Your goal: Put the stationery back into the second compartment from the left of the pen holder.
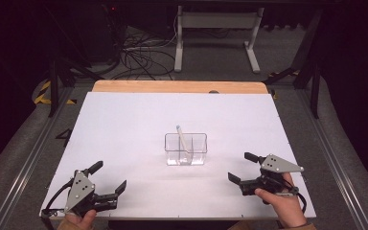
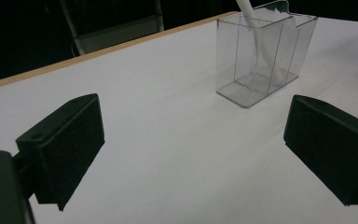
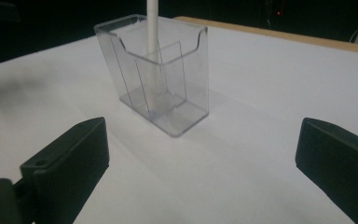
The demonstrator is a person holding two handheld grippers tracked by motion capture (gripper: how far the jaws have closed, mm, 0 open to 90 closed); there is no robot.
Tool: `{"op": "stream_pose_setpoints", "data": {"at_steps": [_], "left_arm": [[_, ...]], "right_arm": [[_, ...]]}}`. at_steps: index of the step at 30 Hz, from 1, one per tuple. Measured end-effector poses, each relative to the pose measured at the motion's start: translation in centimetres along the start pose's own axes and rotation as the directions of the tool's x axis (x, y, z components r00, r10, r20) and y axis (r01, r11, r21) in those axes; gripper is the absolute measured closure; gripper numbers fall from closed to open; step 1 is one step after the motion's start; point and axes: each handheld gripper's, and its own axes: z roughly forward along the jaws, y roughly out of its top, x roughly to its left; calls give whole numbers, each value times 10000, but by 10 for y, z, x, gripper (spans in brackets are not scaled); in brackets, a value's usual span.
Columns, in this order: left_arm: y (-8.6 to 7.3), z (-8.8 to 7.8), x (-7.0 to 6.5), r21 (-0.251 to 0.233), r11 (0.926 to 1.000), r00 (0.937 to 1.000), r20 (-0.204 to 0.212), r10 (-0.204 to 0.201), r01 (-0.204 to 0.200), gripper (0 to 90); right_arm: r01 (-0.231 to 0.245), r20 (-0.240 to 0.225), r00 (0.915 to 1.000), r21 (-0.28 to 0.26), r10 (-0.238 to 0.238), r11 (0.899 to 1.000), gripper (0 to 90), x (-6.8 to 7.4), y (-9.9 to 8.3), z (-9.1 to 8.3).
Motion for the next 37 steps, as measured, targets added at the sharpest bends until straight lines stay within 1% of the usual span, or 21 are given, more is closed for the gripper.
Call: {"op": "stream_pose_setpoints", "data": {"at_steps": [3, 4, 6, 10, 14, 15, 16, 19, 21, 24, 26, 27, 28, 29, 30, 33, 35, 37], "left_arm": [[0, 0, 0, -32, 10000, 10000, 12, 80, -80, 58], [0, 0, 0, -25, 10000, 10000, 34, 83, -82, 57], [0, 0, -1, -16, 9999, 9999, 20, 121, -121, 56], [-1, 0, -1, -3, 9998, 9998, -41, 181, -181, 55], [-2, 2, 0, 69, 9998, 9998, -63, 174, -174, 55], [-2, 3, 1, 102, 9997, 9997, -91, 221, -221, 55], [-3, 4, 0, 102, 9998, 9999, -44, 161, -161, 55], [-3, 5, 2, 156, 9997, 9998, -72, 171, -170, 52], [-4, 6, 2, 109, 9999, 10000, -42, 57, -56, 52], [-4, 5, 3, 31, 10000, 10000, -95, 7, -7, 50], [-4, 5, 3, 29, 10000, 9999, -106, -74, 74, 50], [-4, 6, 4, 36, 10000, 9998, -210, -61, 62, 50], [-5, 6, 3, 116, 9999, 9991, -414, 8, -3, 49], [-5, 7, 3, 119, 9999, 9980, -630, 108, -101, 48], [-6, 7, 3, 91, 9999, 9972, -734, 141, -135, 48], [-6, 7, 4, 6, 10000, 9986, -528, 97, -97, 44], [-6, 7, 3, 29, 9998, 9987, -487, 176, -174, 40], [-6, 7, 3, 37, 9999, 9989, -431, 163, -162, 40]], "right_arm": [[28, 87, 10000, 248, -30, 9997, 36, 0, -8, 1], [-26, 156, 9999, 253, 23, 9997, 42, 1, -10, 1], [77, 418, 9991, 161, -84, 9998, 50, 2, -14, 2], [140, 462, 9988, 267, -152, 9995, 50, 6, -22, 2], [178, 472, 9987, 420, -198, 9990, 50, 7, -28, 1], [127, 470, 9988, 436, -148, 9990, 50, 6, -28, 1], [102, 419, 9990, 474, -122, 9988, 50, 5, -28, 2], [-42, 329, 9995, 785, 16, 9969, 44, 4, -27, 4], [-49, 323, 9995, 826, 22, 9966, 42, 4, -26, 5], [-84, 410, 9991, 718, 55, 9974, 38, 3, -26, 4], [0, 543, 9985, 473, -26, 9989, 37, 1, -26, 3], [-53, 618, 9981, 309, 34, 9995, 38, 0, -26, 2], [-80, 720, 9974, 182, 66, 9998, 38, -1, -27, 2], [-136, 792, 9968, 112, 127, 9998, 38, -2, -27, 2], [-119, 802, 9967, 80, 112, 9999, 38, -3, -27, 1], [92, 815, 9966, 19, -93, 10000, 38, -2, -26, 1], [96, 787, 9968, 26, -98, 10000, 38, -2, -26, 1], [111, 777, 9969, 33, -113, 9999, 38, -2, -26, 1]]}}
